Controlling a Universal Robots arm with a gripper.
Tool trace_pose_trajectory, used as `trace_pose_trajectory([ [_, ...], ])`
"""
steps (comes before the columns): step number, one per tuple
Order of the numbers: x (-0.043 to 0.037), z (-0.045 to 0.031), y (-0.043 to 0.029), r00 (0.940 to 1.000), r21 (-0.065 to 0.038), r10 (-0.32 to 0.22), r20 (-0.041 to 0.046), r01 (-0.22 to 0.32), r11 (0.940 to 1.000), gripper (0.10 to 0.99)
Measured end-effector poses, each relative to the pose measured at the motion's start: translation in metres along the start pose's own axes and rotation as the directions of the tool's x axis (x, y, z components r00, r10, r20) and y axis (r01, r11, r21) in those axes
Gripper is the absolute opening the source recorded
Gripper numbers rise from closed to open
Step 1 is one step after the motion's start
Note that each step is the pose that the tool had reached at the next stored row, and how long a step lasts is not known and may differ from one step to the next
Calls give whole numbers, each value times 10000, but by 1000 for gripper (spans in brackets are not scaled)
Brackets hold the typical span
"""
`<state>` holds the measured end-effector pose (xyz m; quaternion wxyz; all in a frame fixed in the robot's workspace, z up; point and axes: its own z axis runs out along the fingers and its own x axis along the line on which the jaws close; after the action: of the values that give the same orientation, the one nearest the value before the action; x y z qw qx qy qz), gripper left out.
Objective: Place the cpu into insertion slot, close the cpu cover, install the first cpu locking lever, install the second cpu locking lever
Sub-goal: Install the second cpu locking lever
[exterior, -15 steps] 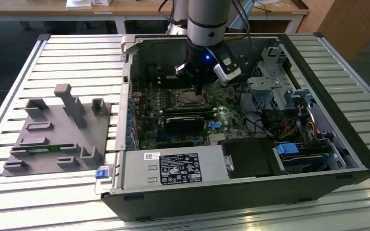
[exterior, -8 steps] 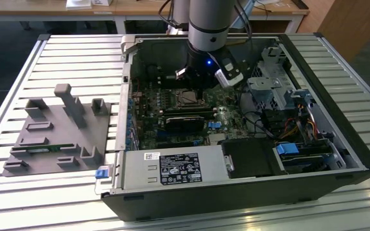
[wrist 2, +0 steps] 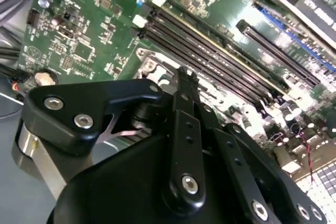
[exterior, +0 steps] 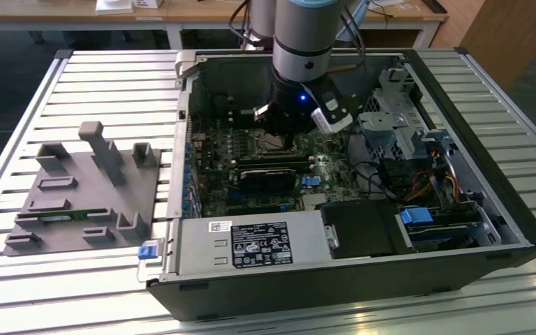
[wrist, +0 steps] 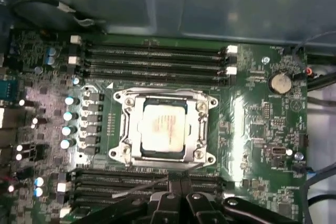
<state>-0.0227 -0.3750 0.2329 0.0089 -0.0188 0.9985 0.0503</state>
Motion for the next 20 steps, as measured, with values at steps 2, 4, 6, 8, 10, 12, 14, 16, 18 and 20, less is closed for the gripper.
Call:
trace_pose_trajectory([
  [2,70,4,-1,10000,-8,-3,-1,3,10000,106],
  [4,153,8,1,10000,-8,-3,0,3,10000,106],
  [6,217,13,3,10000,-8,-2,1,2,10000,106],
  [8,242,20,3,10000,-6,-1,1,1,10000,106],
  [10,243,29,2,10000,-7,-2,0,2,10000,106],
  [12,244,38,-1,10000,-7,-3,0,3,10000,106],
  [14,245,46,-6,10000,-10,-1,0,1,10000,106],
  [16,246,52,-7,10000,-10,-1,0,1,10000,106],
  [18,248,57,-8,10000,-10,-3,0,3,10000,106],
  [20,251,65,-8,10000,-12,-2,1,2,10000,106],
])
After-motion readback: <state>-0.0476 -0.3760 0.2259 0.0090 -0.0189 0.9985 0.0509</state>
